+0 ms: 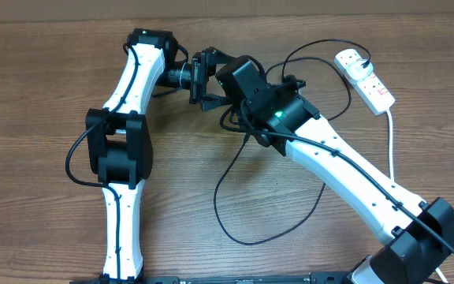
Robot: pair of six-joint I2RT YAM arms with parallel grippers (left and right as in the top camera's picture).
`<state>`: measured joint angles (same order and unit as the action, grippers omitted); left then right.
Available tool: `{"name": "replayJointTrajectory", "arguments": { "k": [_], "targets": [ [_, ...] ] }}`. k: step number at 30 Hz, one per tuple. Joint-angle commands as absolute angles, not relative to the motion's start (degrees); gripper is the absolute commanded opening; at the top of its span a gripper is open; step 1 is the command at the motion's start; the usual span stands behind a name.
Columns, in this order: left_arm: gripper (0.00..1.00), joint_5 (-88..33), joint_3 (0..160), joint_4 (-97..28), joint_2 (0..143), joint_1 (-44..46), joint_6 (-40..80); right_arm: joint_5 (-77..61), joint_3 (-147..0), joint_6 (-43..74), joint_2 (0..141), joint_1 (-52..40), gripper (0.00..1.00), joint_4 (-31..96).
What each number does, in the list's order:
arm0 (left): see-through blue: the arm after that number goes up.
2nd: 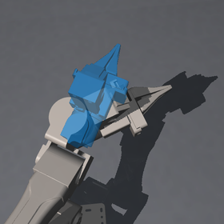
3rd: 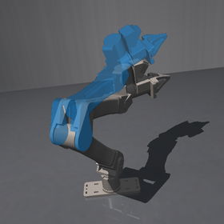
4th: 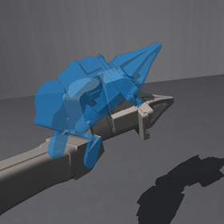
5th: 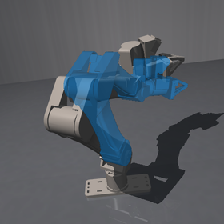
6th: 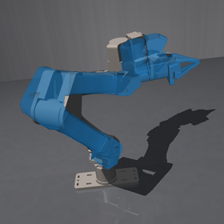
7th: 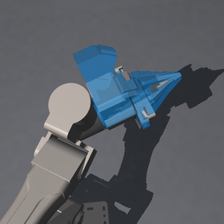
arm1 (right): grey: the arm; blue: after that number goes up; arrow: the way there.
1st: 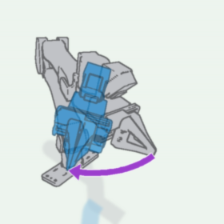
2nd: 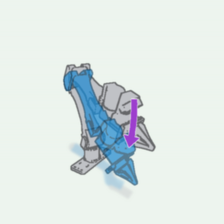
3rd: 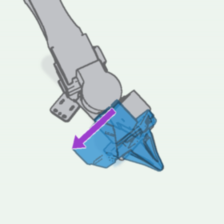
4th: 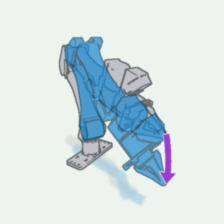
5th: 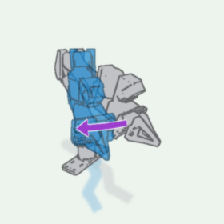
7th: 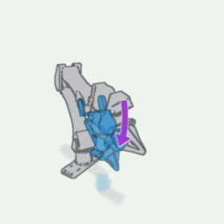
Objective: Plug charger to phone and switch on socket
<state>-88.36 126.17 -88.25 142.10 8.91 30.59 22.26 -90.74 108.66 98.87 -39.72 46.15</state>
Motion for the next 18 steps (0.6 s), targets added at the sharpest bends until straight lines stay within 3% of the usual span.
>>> {"name": "replayJointTrajectory", "arguments": {
  "k": [1, 5, 15, 18],
  "targets": [
    [0.75, -89.4, 127.4, -88.2, 142.5, 8.7, 34.7, 21.9, -92.3, 116.9, 98.4, -39.6, 0.04, 45.5],
    [0.54, -89.4, 127.4, -88.2, 142.5, 8.7, 36.9, 21.9, -92.3, 120.5, 98.4, -39.6, 0.04, 45.5],
    [0.53, -89.4, 127.4, -88.2, 142.5, 8.7, 38.5, 21.9, -92.3, 123.9, 98.4, -39.6, 0.04, 44.8],
    [0.47, -89.4, 127.4, -87.7, 142.5, 8.6, 39.5, 21.7, -92.3, 123.9, 98.4, -39.6, 0.04, 44.2]
  ]
}}
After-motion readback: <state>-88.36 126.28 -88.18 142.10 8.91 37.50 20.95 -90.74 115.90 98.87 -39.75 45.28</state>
